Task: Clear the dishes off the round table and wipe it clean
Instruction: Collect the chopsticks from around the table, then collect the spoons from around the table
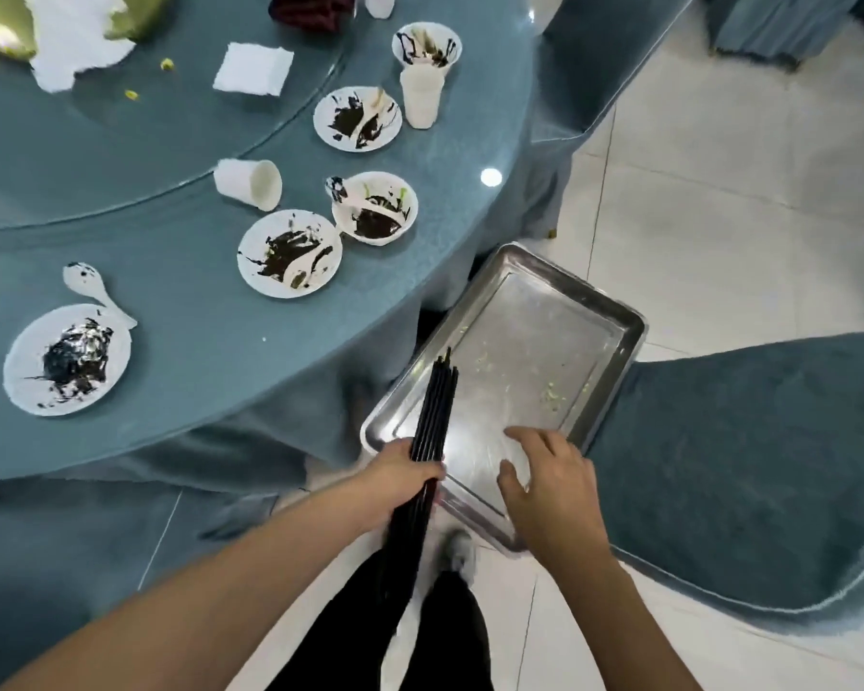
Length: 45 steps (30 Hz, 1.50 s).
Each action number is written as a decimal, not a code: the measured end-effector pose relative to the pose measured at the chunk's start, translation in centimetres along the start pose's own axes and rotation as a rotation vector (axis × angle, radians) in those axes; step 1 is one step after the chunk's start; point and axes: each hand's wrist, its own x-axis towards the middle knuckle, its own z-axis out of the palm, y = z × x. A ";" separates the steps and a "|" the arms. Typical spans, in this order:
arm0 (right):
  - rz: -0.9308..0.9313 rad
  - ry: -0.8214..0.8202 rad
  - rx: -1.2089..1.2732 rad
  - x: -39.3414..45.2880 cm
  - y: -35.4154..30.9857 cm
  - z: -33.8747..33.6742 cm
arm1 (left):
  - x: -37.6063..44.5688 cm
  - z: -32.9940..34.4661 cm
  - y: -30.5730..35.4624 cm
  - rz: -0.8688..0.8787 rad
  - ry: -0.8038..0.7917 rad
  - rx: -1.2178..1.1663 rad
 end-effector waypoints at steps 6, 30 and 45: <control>-0.026 -0.106 0.049 9.4 5.3 5.1 | 13.8 2.2 1.6 0.074 0.124 0.375; -0.151 -0.152 0.073 21.3 9.7 16.3 | 29.5 2.9 -1.9 0.205 0.659 1.411; -0.285 -0.076 0.016 20.2 3.9 8.3 | 14.8 0.4 2.0 0.430 0.578 1.154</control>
